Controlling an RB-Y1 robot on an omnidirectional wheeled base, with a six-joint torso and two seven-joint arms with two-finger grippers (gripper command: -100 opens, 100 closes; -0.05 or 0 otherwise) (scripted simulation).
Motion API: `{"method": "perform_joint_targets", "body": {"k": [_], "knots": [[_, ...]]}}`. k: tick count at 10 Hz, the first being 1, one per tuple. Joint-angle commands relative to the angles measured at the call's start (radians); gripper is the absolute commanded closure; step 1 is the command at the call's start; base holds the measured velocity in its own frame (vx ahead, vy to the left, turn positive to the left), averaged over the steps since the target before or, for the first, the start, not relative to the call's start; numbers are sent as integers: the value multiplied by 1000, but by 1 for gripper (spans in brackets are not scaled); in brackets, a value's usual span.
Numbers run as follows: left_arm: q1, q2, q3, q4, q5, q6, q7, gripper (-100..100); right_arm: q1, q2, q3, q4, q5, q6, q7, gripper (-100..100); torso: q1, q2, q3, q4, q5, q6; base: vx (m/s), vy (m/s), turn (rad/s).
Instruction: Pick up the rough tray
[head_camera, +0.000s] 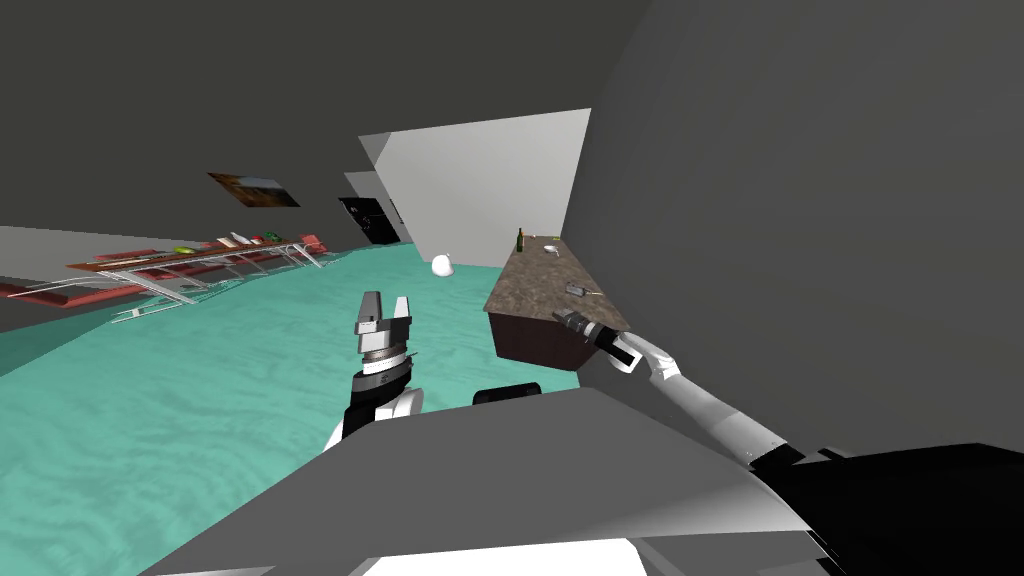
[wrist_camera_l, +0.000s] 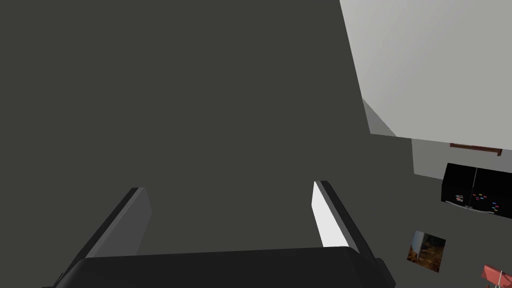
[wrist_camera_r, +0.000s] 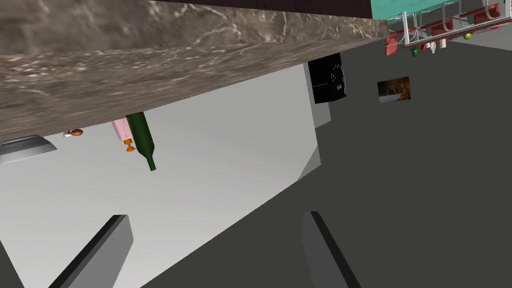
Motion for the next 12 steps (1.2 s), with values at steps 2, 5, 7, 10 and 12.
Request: {"method": "perform_joint_targets", "body": {"k": [2, 5, 7, 10, 12], "knots": [[0, 0, 0, 0, 0, 0, 0, 0, -20, -59, 19, 60, 32, 9, 20, -100, 0, -1, 0, 0, 0, 0, -9, 50, 109], [0, 0, 0, 0, 0, 0, 0, 0, -49, -142, 51, 155, 82, 22, 47, -100, -1, -1, -1, 0, 0, 0, -4, 41, 114], [0, 0, 0, 0, 0, 0, 0, 0, -62, -199, 67, 193, 106, 26, 60, -100, -1, -2, -1, 0, 0, 0, 10, 38, 79], [0, 0, 0, 0, 0, 0, 0, 0, -74, -241, 84, 248, 128, 29, 71, -100, -1, -3, -2, -1, 0, 0, 18, 31, 93], [0, 0, 0, 0, 0, 0, 0, 0, -85, -281, 101, 293, 150, 31, 82, -100, -2, -3, -2, -1, 0, 0, 24, 26, 87]]}}
